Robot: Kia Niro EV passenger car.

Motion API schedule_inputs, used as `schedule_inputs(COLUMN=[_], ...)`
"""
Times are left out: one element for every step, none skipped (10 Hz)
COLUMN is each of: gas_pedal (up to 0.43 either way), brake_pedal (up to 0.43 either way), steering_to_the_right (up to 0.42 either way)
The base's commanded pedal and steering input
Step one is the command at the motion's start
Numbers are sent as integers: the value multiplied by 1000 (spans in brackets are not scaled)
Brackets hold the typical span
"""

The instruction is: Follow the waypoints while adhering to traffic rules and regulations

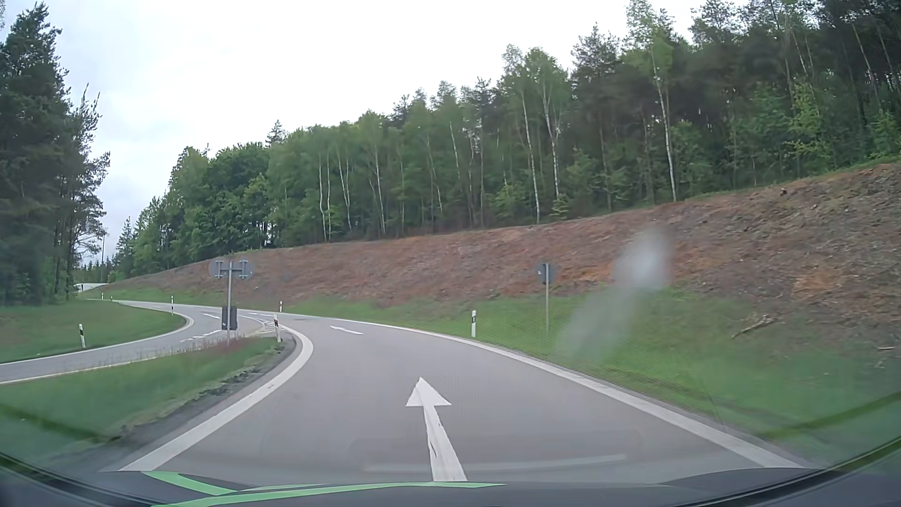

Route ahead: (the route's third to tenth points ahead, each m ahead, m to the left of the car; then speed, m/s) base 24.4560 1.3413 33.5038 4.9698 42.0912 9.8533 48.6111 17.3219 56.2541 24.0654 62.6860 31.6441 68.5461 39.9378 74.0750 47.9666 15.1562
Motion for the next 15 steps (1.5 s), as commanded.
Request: schedule_inputs(gas_pedal=[268,268,268,268,268,268,268,268,268,268,260,260,260,260,260], brake_pedal=[0,0,0,0,0,0,0,0,0,0,0,0,0,0,0], steering_to_the_right=[-53,-54,-55,-56,-57,-57,-58,-60,-62,-65,-67,-69,-70,-70,-70])
